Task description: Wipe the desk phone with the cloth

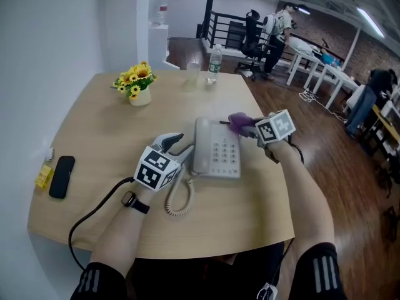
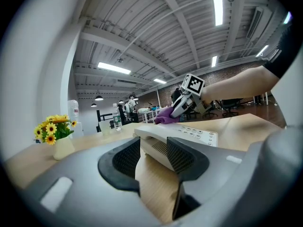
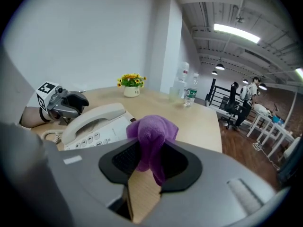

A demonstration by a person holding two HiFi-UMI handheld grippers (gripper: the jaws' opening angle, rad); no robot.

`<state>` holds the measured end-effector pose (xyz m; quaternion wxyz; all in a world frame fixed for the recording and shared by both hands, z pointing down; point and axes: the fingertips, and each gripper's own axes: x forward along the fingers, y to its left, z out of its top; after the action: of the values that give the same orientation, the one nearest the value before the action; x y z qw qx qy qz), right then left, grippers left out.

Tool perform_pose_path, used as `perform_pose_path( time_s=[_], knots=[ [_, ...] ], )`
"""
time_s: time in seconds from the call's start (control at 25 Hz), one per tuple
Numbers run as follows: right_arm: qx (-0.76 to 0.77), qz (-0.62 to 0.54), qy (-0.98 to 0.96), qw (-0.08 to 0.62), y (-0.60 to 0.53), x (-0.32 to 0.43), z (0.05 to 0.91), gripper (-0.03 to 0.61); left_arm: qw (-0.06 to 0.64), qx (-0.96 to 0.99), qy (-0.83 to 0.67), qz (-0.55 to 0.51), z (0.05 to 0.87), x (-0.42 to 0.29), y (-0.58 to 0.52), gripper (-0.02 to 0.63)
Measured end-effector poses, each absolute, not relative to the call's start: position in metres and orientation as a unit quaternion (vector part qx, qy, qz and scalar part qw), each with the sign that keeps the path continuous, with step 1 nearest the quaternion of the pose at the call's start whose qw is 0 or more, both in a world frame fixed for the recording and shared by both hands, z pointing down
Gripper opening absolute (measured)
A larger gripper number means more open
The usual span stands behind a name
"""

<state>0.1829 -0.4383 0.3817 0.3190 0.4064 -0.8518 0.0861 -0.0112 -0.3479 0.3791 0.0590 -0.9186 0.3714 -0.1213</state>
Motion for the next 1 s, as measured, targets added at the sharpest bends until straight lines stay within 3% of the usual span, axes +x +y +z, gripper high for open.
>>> perform_pose_path(
  time_s=[0.8, 1.0],
  knots=[
    [0.311, 0.030, -0.893, 0.324, -0.288, 0.169, 0.429, 0.127, 0.060, -0.919, 0.370, -0.126, 0.380, -0.010, -0.347, 0.172],
    [0.273, 0.028, -0.895, 0.352, -0.258, 0.169, 0.436, 0.127, 0.059, -0.919, 0.370, -0.127, 0.380, -0.010, -0.346, 0.172]
  ],
)
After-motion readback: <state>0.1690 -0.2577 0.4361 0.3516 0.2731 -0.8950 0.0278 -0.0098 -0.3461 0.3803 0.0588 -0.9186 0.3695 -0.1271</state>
